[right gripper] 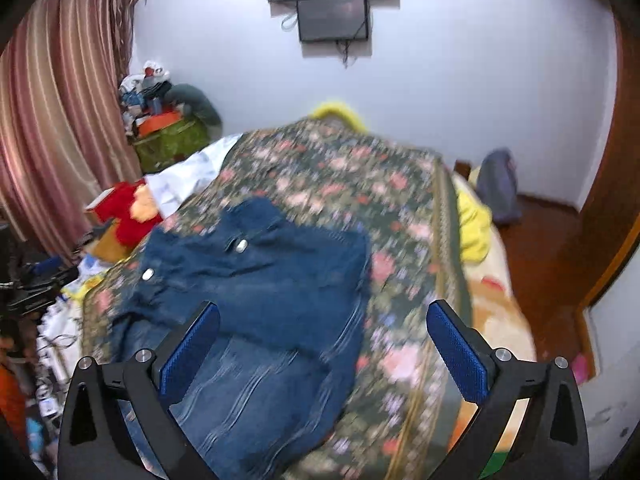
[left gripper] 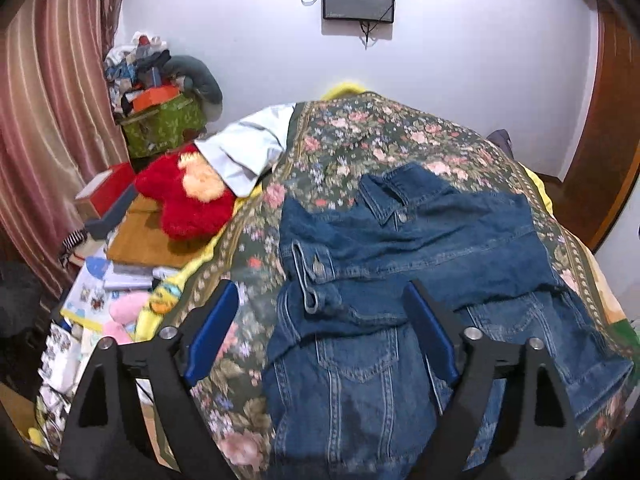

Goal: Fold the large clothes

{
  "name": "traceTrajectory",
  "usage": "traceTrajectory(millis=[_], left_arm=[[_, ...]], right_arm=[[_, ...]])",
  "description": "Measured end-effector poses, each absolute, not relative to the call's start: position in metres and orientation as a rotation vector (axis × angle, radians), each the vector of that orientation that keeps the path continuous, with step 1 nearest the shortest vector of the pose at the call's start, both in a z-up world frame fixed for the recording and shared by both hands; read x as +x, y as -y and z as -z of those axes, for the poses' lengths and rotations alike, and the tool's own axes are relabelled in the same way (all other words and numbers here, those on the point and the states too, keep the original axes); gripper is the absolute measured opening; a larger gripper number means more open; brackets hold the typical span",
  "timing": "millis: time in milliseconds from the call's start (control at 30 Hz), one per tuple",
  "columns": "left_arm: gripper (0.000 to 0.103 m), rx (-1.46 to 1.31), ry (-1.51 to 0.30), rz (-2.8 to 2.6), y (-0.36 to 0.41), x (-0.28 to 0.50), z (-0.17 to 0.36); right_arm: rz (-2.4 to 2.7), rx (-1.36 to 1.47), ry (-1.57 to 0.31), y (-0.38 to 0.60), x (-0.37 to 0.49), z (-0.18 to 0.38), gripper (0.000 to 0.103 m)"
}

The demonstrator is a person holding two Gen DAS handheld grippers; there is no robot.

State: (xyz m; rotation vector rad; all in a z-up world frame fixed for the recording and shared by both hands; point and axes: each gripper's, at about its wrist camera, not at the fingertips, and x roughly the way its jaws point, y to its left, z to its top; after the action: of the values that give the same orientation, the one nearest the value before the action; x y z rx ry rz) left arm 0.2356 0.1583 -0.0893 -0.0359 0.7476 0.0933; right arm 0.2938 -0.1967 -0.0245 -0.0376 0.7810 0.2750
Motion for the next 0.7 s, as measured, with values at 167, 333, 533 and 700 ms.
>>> traceTrajectory(millis=[167,333,533,700], left_arm=[[0.088,-0.066,-0.854,-0.1,-0.17,0.221,0.131],[0.088,-0.106,-1.004,-0.129,-0.187,0.208,0.186],[0.088,-0.163,-1.119,-0.17,-0.203,0.183,0.236],[0.086,-0.267,-1.189,-0.168,-0.212,0.169,0.267]], right_arm=[[-0.301,0.032,-0.924,0.199,0.274,0.064,0.103],[-0.296,0.116,-1.063,0.204,0.258,0.113,0.103],[-0.316,0.194,-1.153,0.202,0.239,0.146,0.1],[-0.347,0.224,-1.176,0.195,0.227,0.155,0.085]])
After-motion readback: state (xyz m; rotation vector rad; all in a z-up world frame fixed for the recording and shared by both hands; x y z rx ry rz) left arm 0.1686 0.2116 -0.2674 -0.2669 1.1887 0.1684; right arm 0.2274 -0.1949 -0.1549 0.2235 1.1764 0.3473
